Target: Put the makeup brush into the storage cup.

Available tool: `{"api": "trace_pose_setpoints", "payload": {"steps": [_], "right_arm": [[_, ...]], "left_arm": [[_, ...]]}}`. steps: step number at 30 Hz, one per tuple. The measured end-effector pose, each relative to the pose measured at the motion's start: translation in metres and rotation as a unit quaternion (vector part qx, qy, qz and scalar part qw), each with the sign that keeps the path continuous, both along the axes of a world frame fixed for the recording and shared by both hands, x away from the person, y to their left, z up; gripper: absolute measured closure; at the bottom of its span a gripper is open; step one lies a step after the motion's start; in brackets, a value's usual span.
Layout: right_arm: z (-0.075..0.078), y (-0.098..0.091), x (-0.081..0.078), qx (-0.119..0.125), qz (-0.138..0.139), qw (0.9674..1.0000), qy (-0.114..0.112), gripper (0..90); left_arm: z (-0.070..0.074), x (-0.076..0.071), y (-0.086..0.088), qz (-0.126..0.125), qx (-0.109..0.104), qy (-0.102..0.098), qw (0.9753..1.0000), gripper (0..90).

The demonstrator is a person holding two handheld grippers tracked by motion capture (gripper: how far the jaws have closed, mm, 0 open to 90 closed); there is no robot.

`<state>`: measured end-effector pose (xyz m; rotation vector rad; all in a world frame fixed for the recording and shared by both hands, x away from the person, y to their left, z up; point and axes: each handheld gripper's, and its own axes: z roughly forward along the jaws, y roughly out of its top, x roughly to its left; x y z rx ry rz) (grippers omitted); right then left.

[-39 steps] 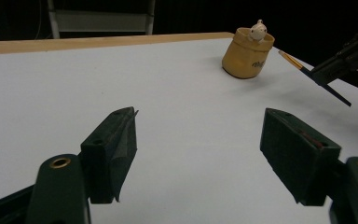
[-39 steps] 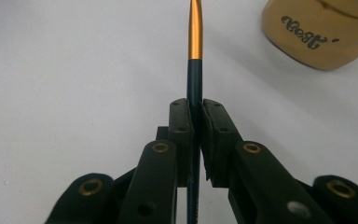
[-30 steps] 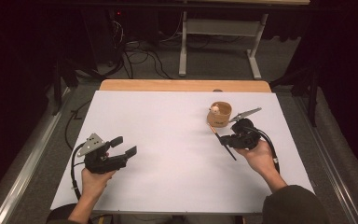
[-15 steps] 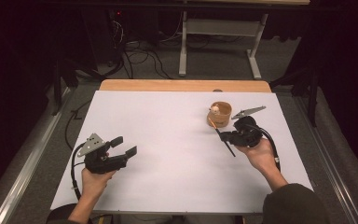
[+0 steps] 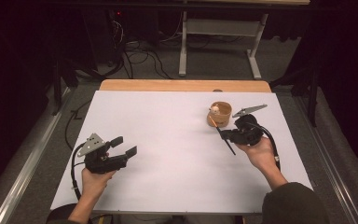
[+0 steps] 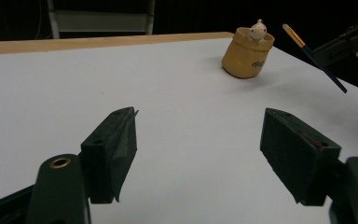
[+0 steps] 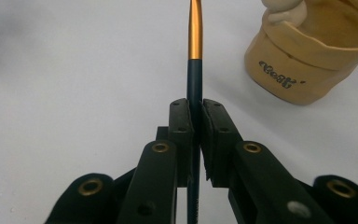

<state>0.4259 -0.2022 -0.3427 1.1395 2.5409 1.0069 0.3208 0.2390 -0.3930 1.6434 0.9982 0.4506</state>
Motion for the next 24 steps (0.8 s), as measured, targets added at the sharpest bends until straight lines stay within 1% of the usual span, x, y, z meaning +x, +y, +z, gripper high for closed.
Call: {"api": "trace_pose_setpoints", "payload": {"steps": [4,7,11,14,16,22,24], "right_arm": [[0.002,-0.001,0.000,0.001,-0.003,1.0000,-0.002,85.3],[0.003,-0.001,0.001,0.005,-0.001,0.9999,-0.009,85.3],[0.005,0.000,0.003,0.008,-0.004,0.9999,-0.007,85.3],[0.008,0.001,0.004,0.004,0.000,0.9999,-0.015,85.3],[0.010,0.002,0.005,0.004,-0.001,0.9999,-0.014,85.3],[0.013,0.005,0.007,0.000,0.001,0.9998,-0.022,85.3],[0.014,0.006,0.008,0.003,0.000,0.9997,-0.024,85.3]], "left_arm": [[0.000,0.000,0.000,0.000,0.000,0.000,1.0000,27.7],[0.000,0.000,0.000,0.000,0.000,0.000,1.0000,27.7],[0.000,0.000,0.000,-0.001,0.000,0.001,1.0000,27.7],[0.000,0.000,0.000,-0.001,0.000,0.000,1.0000,27.7],[0.000,0.000,0.000,-0.001,0.000,0.000,1.0000,27.7],[0.000,0.000,0.000,-0.001,0.000,0.000,1.0000,27.6],[0.000,0.000,0.000,-0.001,0.000,0.000,1.0000,27.7]]}}
